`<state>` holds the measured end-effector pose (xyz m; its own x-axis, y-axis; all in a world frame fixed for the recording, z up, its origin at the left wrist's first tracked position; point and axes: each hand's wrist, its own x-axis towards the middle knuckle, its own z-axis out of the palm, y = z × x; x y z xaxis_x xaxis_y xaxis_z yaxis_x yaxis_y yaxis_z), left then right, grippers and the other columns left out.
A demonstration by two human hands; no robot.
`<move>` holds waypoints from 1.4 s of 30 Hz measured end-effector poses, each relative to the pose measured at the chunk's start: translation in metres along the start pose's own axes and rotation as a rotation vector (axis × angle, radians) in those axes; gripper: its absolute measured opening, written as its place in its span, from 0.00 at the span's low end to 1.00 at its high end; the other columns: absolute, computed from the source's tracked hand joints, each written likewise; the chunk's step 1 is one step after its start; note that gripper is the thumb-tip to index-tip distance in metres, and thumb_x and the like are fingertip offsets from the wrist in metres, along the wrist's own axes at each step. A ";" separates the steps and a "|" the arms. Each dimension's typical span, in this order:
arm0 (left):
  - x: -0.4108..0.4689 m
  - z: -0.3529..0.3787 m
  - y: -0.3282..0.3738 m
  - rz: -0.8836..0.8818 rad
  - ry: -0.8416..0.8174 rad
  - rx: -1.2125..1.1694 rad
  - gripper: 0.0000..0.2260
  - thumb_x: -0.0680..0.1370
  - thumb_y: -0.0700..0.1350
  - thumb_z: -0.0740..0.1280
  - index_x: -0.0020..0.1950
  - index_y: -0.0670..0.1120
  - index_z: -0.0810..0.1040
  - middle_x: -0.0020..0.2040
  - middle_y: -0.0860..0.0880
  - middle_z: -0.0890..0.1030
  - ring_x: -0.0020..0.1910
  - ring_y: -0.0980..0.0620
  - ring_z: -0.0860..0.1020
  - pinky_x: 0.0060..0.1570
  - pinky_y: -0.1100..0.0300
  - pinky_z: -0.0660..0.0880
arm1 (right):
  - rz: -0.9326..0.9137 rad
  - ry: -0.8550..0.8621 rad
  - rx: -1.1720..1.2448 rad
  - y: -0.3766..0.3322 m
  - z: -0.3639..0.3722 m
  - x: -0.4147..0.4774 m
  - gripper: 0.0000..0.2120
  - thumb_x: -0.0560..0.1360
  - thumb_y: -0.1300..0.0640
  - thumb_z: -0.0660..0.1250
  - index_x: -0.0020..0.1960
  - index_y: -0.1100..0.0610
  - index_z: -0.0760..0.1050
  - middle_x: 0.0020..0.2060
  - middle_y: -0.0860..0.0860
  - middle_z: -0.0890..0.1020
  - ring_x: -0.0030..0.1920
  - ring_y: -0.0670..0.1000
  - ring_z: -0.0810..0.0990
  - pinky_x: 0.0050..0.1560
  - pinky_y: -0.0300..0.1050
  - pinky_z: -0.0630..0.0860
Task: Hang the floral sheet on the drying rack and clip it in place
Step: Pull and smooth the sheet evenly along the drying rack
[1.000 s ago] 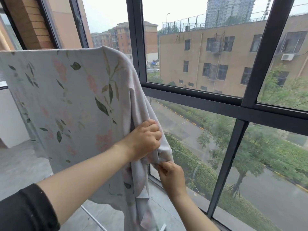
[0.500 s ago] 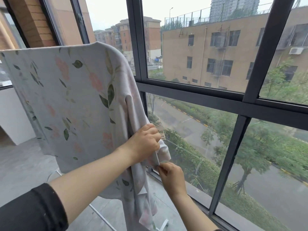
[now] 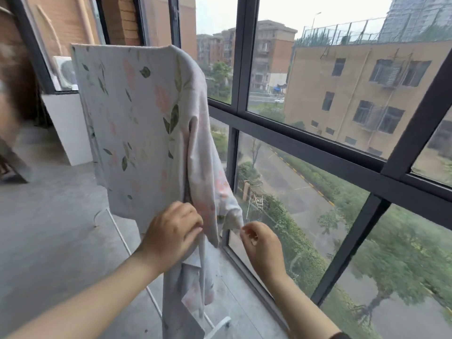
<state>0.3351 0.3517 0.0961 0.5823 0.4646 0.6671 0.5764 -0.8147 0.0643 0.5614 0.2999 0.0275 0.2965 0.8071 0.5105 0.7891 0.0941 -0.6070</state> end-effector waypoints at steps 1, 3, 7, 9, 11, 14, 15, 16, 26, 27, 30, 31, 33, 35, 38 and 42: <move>-0.010 0.004 0.001 -0.156 -0.023 -0.012 0.05 0.72 0.46 0.70 0.45 0.47 0.77 0.44 0.52 0.76 0.44 0.48 0.76 0.45 0.56 0.73 | 0.025 -0.024 0.006 0.004 -0.001 0.005 0.06 0.73 0.55 0.71 0.47 0.54 0.76 0.39 0.45 0.77 0.39 0.45 0.75 0.40 0.42 0.73; -0.025 0.015 0.002 -0.468 -0.075 -0.087 0.14 0.70 0.48 0.75 0.49 0.46 0.75 0.48 0.52 0.74 0.48 0.49 0.75 0.46 0.59 0.71 | 0.079 -0.123 0.012 0.010 0.001 0.017 0.14 0.72 0.52 0.72 0.54 0.55 0.73 0.47 0.46 0.77 0.46 0.47 0.76 0.45 0.43 0.73; -0.031 0.031 0.003 -0.890 -0.110 -0.204 0.23 0.69 0.56 0.74 0.56 0.45 0.72 0.52 0.49 0.73 0.52 0.48 0.74 0.47 0.57 0.70 | 0.128 -0.326 0.129 0.008 0.005 0.042 0.26 0.71 0.53 0.74 0.67 0.53 0.70 0.55 0.48 0.79 0.54 0.48 0.78 0.53 0.41 0.74; -0.026 0.037 0.003 -0.972 -0.173 -0.204 0.21 0.69 0.58 0.73 0.53 0.48 0.74 0.49 0.50 0.76 0.50 0.48 0.76 0.44 0.56 0.71 | 0.132 -0.407 0.199 0.007 0.007 0.052 0.24 0.71 0.58 0.73 0.66 0.52 0.73 0.52 0.47 0.81 0.52 0.49 0.79 0.53 0.42 0.75; -0.020 0.042 0.003 -0.999 -0.167 -0.218 0.11 0.71 0.54 0.72 0.45 0.49 0.75 0.43 0.52 0.79 0.45 0.48 0.78 0.41 0.56 0.72 | 0.099 -0.398 0.220 0.010 0.012 0.058 0.13 0.69 0.59 0.73 0.54 0.54 0.80 0.46 0.48 0.84 0.49 0.50 0.82 0.52 0.50 0.78; -0.020 0.044 0.002 -1.022 -0.056 -0.254 0.08 0.74 0.44 0.67 0.37 0.46 0.71 0.33 0.50 0.77 0.35 0.46 0.76 0.36 0.54 0.71 | 0.083 -0.294 0.246 0.015 0.012 0.054 0.03 0.71 0.58 0.71 0.44 0.57 0.82 0.37 0.51 0.84 0.42 0.49 0.82 0.45 0.54 0.78; -0.023 0.042 0.003 -1.023 -0.023 -0.272 0.09 0.75 0.43 0.66 0.37 0.45 0.70 0.31 0.49 0.75 0.33 0.46 0.74 0.34 0.54 0.69 | 0.079 -0.239 0.259 0.019 0.009 0.051 0.02 0.72 0.59 0.69 0.42 0.58 0.80 0.35 0.51 0.83 0.40 0.49 0.81 0.43 0.53 0.77; -0.028 0.039 0.003 -1.023 0.014 -0.278 0.09 0.77 0.42 0.64 0.38 0.44 0.69 0.30 0.49 0.73 0.32 0.47 0.71 0.32 0.54 0.66 | 0.082 -0.190 0.281 0.021 0.003 0.047 0.03 0.73 0.60 0.68 0.40 0.58 0.78 0.33 0.51 0.81 0.37 0.48 0.79 0.42 0.52 0.75; -0.071 -0.008 0.038 -1.041 0.247 -0.257 0.04 0.81 0.40 0.58 0.46 0.42 0.67 0.32 0.48 0.72 0.34 0.45 0.71 0.33 0.54 0.65 | 0.331 0.137 0.707 0.006 -0.059 0.040 0.05 0.74 0.61 0.66 0.42 0.61 0.73 0.33 0.51 0.74 0.28 0.37 0.70 0.33 0.38 0.68; -0.073 -0.015 0.044 -0.998 0.265 -0.260 0.06 0.81 0.43 0.59 0.45 0.43 0.67 0.30 0.48 0.71 0.32 0.46 0.70 0.33 0.55 0.65 | 0.297 0.141 0.689 0.003 -0.067 0.039 0.04 0.77 0.63 0.65 0.43 0.62 0.72 0.33 0.51 0.73 0.28 0.37 0.70 0.32 0.34 0.67; -0.078 -0.036 0.059 -0.888 0.227 -0.272 0.18 0.74 0.61 0.57 0.41 0.46 0.69 0.29 0.49 0.71 0.30 0.48 0.70 0.33 0.54 0.67 | 0.216 0.172 0.625 -0.006 -0.089 0.033 0.09 0.79 0.63 0.63 0.41 0.57 0.69 0.34 0.50 0.73 0.31 0.41 0.70 0.31 0.32 0.66; -0.079 -0.041 0.063 -0.873 0.202 -0.259 0.21 0.72 0.64 0.55 0.41 0.46 0.70 0.29 0.49 0.72 0.31 0.48 0.71 0.34 0.53 0.69 | 0.201 0.191 0.615 -0.010 -0.096 0.030 0.11 0.79 0.62 0.64 0.39 0.54 0.68 0.33 0.50 0.72 0.31 0.41 0.70 0.32 0.34 0.66; -0.080 -0.049 0.070 -0.845 0.174 -0.232 0.23 0.70 0.65 0.57 0.41 0.45 0.73 0.28 0.50 0.72 0.30 0.48 0.71 0.34 0.53 0.70 | 0.180 0.212 0.596 -0.018 -0.110 0.020 0.12 0.79 0.61 0.64 0.39 0.52 0.67 0.32 0.49 0.73 0.31 0.42 0.70 0.31 0.34 0.66; -0.083 -0.056 0.081 -0.822 0.172 -0.227 0.19 0.71 0.61 0.60 0.38 0.45 0.73 0.25 0.52 0.69 0.28 0.50 0.68 0.31 0.55 0.67 | 0.162 0.203 0.577 -0.024 -0.122 0.008 0.10 0.79 0.60 0.64 0.41 0.52 0.68 0.32 0.50 0.75 0.31 0.46 0.71 0.28 0.34 0.67; -0.091 -0.065 0.093 -0.791 0.152 -0.229 0.14 0.71 0.57 0.59 0.35 0.46 0.69 0.24 0.50 0.66 0.28 0.48 0.67 0.30 0.55 0.66 | 0.162 0.174 0.552 -0.024 -0.135 -0.011 0.03 0.80 0.57 0.63 0.48 0.55 0.71 0.33 0.55 0.80 0.29 0.49 0.74 0.25 0.35 0.68; -0.095 -0.077 0.106 -0.776 0.150 -0.265 0.14 0.67 0.56 0.55 0.33 0.46 0.59 0.26 0.50 0.60 0.27 0.50 0.60 0.29 0.54 0.61 | 0.157 0.200 0.482 -0.020 -0.152 -0.029 0.05 0.79 0.54 0.63 0.50 0.56 0.71 0.34 0.58 0.80 0.30 0.52 0.72 0.25 0.33 0.65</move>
<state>0.2970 0.1942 0.0964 -0.0178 0.8921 0.4515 0.6173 -0.3455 0.7068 0.6188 0.1863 0.1169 0.5240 0.7111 0.4687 0.4048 0.2762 -0.8717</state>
